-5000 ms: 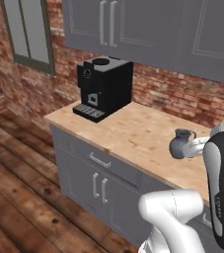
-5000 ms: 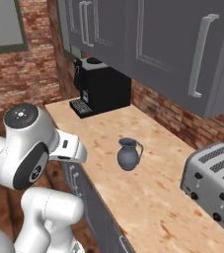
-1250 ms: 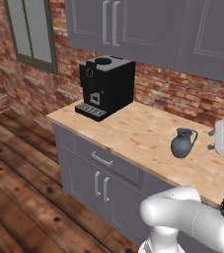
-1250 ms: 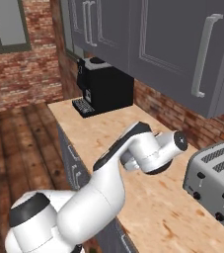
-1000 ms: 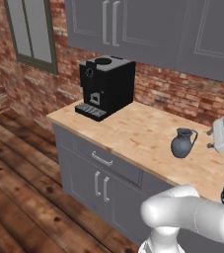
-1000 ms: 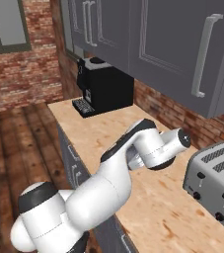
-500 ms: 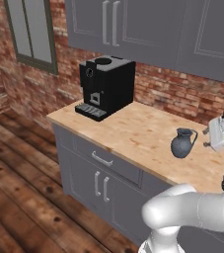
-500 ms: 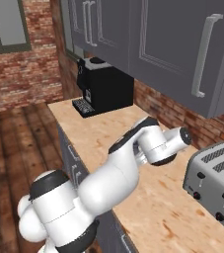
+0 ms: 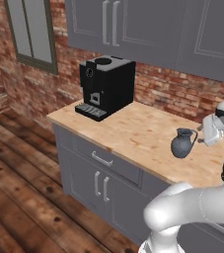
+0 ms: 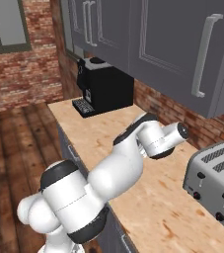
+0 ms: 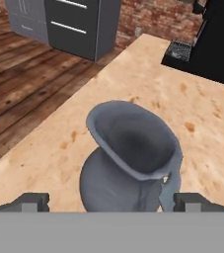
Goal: Move the yogurt and eggplant from the second highest shelf to the top shelf to make space. Then, place the pitcher from the counter on the cleared second highest shelf.
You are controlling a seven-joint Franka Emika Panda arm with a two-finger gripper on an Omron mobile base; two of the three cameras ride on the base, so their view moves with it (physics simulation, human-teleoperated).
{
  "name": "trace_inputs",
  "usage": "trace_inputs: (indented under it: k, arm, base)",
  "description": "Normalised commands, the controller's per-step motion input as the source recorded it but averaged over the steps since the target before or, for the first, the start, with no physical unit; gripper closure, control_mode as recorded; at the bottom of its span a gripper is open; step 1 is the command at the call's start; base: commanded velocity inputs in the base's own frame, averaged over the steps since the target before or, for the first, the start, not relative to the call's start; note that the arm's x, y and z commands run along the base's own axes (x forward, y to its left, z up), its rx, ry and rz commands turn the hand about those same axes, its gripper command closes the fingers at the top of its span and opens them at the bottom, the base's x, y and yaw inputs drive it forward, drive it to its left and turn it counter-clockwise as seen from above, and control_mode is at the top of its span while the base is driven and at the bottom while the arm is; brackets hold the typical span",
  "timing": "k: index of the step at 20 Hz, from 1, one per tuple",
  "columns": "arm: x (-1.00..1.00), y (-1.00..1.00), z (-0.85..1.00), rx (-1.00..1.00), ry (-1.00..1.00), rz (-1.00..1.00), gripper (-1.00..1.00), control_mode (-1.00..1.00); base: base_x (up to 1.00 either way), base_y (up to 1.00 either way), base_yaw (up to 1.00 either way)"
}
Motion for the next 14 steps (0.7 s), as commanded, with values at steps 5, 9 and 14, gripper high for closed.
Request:
trace_inputs:
  k: [5, 9, 14]
  arm:
    - [0.33, -0.13, -0.17, 0.00, 0.00, 0.04, -1.00, -1.00]
    - [0.19, -0.35, -0.21, 0.00, 0.00, 0.07, -1.00, -1.00]
    - [0.13, -0.38, -0.14, 0.00, 0.00, 0.07, -1.00, -1.00]
  base:
    - [0.00, 0.00, 0.00]
    - [0.00, 0.00, 0.00]
    - [0.00, 0.00, 0.00]
